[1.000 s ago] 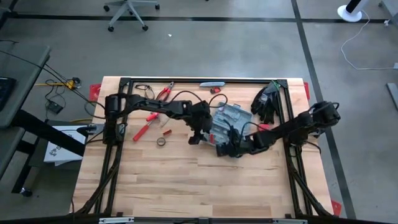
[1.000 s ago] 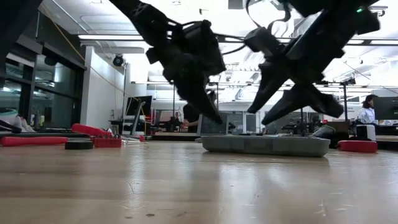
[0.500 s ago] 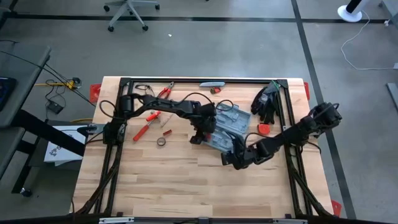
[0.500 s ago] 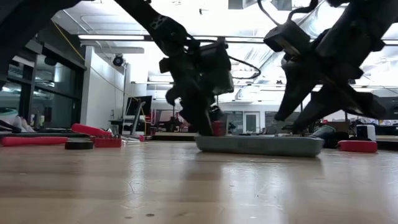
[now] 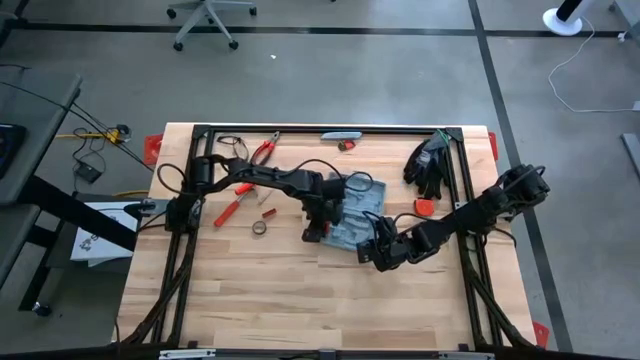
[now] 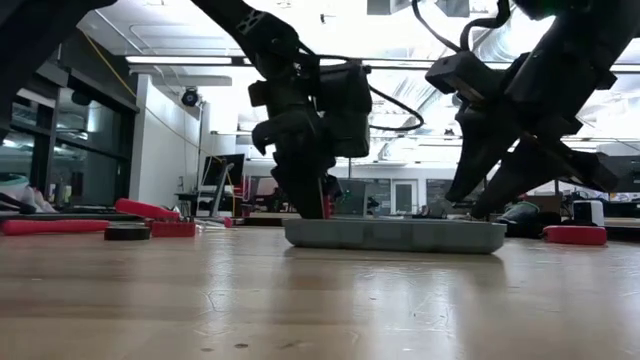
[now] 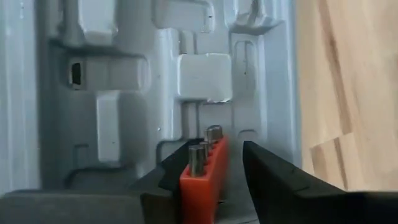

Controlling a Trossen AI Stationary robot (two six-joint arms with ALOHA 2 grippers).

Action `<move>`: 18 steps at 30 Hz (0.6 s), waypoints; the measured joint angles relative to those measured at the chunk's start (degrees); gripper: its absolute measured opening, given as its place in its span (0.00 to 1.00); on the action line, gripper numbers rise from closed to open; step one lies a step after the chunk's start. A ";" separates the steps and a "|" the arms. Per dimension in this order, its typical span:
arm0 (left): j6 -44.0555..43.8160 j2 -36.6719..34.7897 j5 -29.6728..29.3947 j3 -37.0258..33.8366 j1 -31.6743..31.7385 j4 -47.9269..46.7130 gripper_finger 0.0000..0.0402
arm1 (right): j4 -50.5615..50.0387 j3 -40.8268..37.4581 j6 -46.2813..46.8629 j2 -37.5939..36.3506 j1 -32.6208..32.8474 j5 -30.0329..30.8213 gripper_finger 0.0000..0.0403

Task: Prefit tool cases
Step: Put the right orange multi-bit set into the gray tool case

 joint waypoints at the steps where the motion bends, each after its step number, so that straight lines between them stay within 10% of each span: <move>1: -0.28 -0.01 -0.60 0.01 -0.12 -0.01 0.26 | -0.02 0.00 -0.04 0.01 -0.11 0.06 0.27; 6: -2.37 -0.37 1.09 0.00 0.36 -1.93 0.05 | 0.65 0.00 -0.09 0.01 -0.12 0.69 0.27; 14: -3.78 -8.71 -0.82 -0.09 1.51 -6.12 0.05 | 13.01 0.00 -5.13 0.03 -0.08 2.82 0.27; 18: -5.18 -15.12 -20.68 -0.07 -0.71 -4.63 0.05 | 16.14 0.07 -6.99 0.03 -0.13 2.91 0.27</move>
